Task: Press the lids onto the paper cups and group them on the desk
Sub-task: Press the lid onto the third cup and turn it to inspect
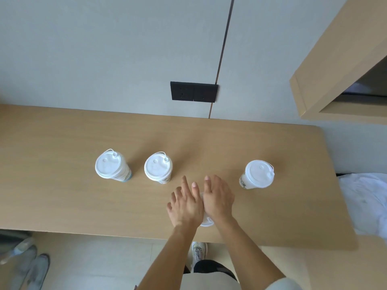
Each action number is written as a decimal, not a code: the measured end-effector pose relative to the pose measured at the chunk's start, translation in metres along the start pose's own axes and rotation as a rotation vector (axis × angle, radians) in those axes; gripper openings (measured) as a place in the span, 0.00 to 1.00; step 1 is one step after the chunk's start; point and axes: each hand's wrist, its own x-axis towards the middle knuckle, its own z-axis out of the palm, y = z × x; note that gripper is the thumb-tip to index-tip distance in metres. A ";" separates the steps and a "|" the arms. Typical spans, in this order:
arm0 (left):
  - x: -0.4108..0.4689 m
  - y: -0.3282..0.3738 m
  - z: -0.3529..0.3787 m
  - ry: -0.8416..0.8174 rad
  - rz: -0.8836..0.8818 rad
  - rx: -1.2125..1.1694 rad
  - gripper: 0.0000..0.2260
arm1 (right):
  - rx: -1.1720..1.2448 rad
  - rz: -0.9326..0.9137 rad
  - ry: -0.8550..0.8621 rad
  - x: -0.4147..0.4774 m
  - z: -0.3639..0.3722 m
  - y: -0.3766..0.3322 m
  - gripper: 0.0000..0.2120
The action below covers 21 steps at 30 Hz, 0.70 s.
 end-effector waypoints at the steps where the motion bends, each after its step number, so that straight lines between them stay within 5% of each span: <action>1: 0.000 -0.002 0.002 0.016 0.008 0.014 0.27 | -0.009 -0.018 0.008 0.000 0.001 0.000 0.23; 6: 0.004 -0.003 -0.001 0.022 0.101 0.104 0.27 | 0.031 0.028 0.057 -0.003 0.002 -0.001 0.22; 15: 0.029 0.019 -0.030 0.176 0.751 0.353 0.29 | 0.653 0.570 0.062 -0.040 0.005 0.008 0.27; 18: 0.021 0.024 -0.038 0.175 0.650 0.249 0.26 | 0.606 0.549 0.063 -0.039 -0.001 0.012 0.27; 21: 0.001 0.012 -0.038 0.207 0.478 -0.049 0.27 | 0.372 0.235 0.140 -0.038 -0.011 0.015 0.24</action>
